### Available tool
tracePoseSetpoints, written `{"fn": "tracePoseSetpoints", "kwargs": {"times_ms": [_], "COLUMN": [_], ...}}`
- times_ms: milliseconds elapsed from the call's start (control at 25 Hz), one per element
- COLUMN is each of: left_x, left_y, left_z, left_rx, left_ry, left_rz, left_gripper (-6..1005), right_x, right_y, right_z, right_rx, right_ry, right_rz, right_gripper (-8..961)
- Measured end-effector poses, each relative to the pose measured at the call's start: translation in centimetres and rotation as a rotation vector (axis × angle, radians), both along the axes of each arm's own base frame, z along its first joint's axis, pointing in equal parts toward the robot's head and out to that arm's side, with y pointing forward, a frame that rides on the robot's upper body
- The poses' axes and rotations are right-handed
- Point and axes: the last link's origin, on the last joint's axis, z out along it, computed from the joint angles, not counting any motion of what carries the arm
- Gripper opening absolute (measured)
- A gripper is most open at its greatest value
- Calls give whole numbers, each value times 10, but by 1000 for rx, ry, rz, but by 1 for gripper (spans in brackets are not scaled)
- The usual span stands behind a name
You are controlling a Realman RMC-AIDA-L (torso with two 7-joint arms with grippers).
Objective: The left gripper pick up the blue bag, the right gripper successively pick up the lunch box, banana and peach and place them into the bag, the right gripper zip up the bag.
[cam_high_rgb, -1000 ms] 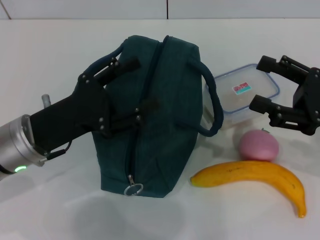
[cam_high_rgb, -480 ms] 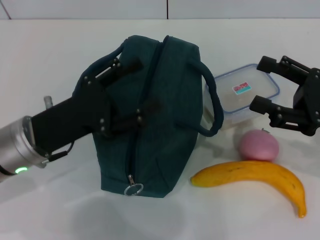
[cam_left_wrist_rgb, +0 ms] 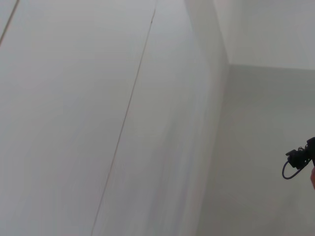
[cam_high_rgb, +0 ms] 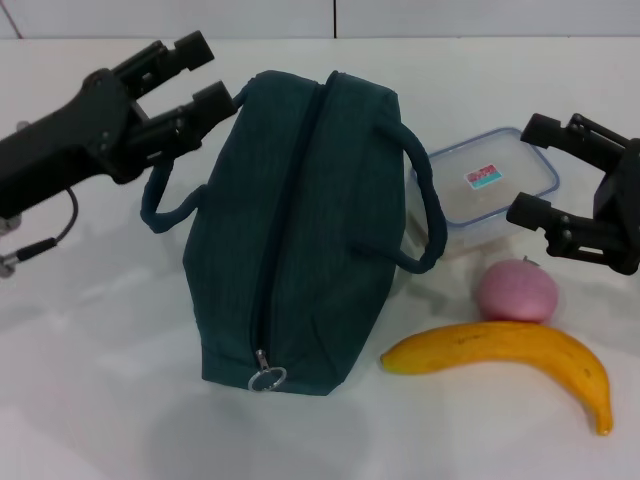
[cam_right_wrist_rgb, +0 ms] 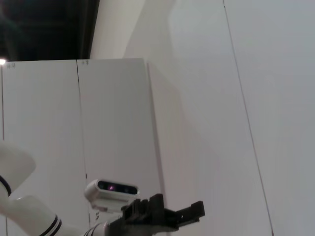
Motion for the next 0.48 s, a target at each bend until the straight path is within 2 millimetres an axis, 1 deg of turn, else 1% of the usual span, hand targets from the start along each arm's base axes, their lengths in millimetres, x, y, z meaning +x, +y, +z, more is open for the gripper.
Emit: {"fn": "tracePoseSetpoints", "kwargs": {"times_ms": [160,280,400,480], "left_x": [7,15,18,16], "left_y": [13,24,35,40], "left_z": [10,13,13,11], "left_rx": [-67,-94,-116,-133], "left_ry": [-3,4,59,117], "left_rz": [13,7,21,42], "left_gripper": [829,828,826,825], "right_x": [3,3,2,2], "right_y": [-2,-3,-3,-2], "right_z": [0,0,-1,-2], "right_rx": [-2,-2,-6,-9], "right_ry": [0,1,2,2], "right_rz": [-11,-12,-10,-10], "right_gripper": [859,858,857,857]}}
